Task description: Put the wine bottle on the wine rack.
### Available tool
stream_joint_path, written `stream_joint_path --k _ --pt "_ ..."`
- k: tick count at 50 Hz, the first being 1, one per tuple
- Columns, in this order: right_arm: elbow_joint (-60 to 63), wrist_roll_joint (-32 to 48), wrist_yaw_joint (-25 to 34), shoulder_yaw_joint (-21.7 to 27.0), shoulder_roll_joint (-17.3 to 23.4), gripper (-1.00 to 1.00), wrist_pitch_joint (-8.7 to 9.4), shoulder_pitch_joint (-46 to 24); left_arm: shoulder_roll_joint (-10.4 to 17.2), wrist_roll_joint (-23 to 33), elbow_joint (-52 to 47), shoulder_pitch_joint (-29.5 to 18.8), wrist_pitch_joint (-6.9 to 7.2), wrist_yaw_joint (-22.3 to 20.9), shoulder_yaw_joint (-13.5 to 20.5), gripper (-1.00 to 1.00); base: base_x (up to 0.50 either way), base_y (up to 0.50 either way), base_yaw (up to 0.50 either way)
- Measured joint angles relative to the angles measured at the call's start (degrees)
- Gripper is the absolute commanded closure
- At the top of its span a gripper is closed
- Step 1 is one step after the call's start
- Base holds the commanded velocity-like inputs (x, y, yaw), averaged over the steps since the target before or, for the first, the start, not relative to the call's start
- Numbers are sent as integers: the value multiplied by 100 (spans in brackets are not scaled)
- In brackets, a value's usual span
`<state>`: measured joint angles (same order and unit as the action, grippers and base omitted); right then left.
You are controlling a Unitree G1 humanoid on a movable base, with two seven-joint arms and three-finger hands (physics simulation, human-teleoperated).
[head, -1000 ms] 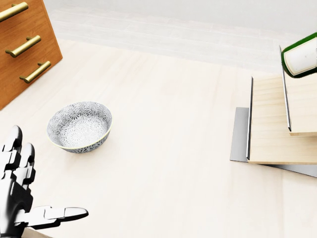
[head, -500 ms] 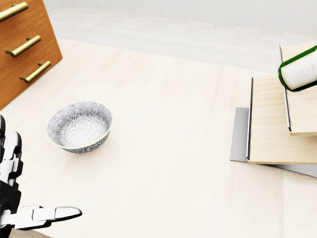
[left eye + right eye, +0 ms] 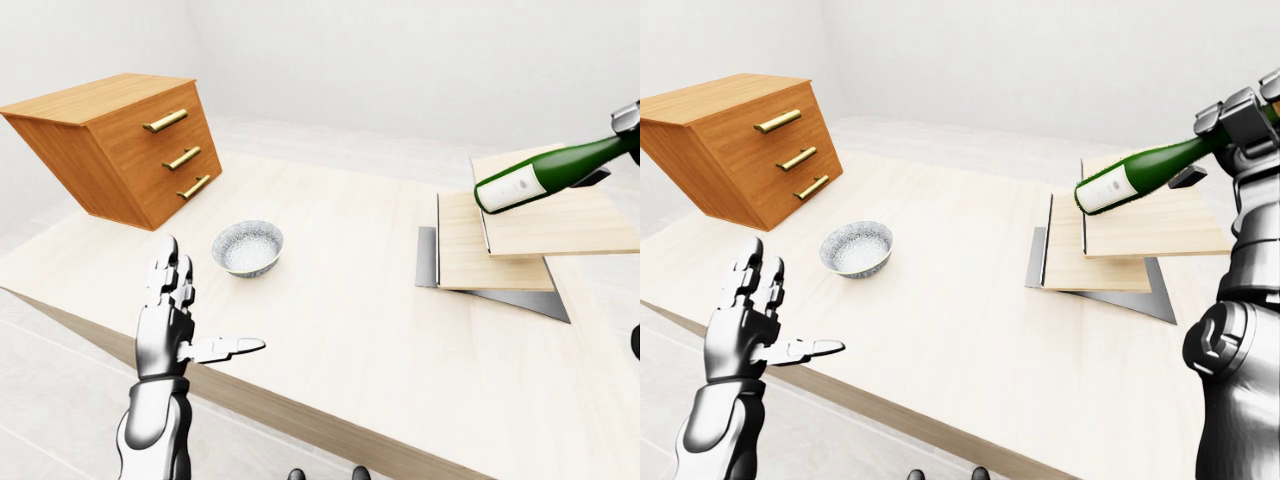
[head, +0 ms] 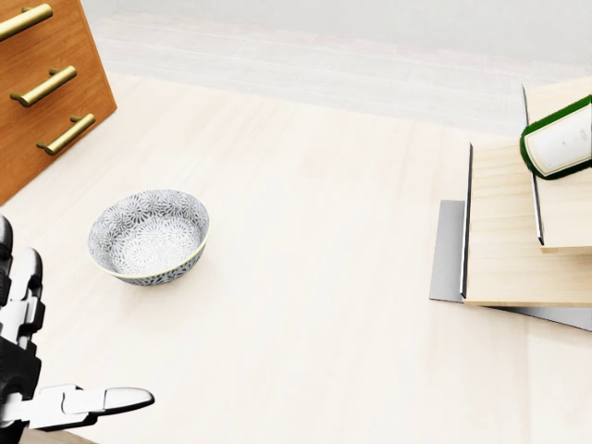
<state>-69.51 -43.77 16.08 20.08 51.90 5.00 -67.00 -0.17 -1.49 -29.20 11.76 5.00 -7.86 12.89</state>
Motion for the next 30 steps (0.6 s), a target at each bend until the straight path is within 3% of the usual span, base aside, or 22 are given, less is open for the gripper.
stream_joint_path --k 30 --pt "-107 -225 -283 681 27 100 1 270 3 42 52 -50 0 24 -50 -100 0 0 0"
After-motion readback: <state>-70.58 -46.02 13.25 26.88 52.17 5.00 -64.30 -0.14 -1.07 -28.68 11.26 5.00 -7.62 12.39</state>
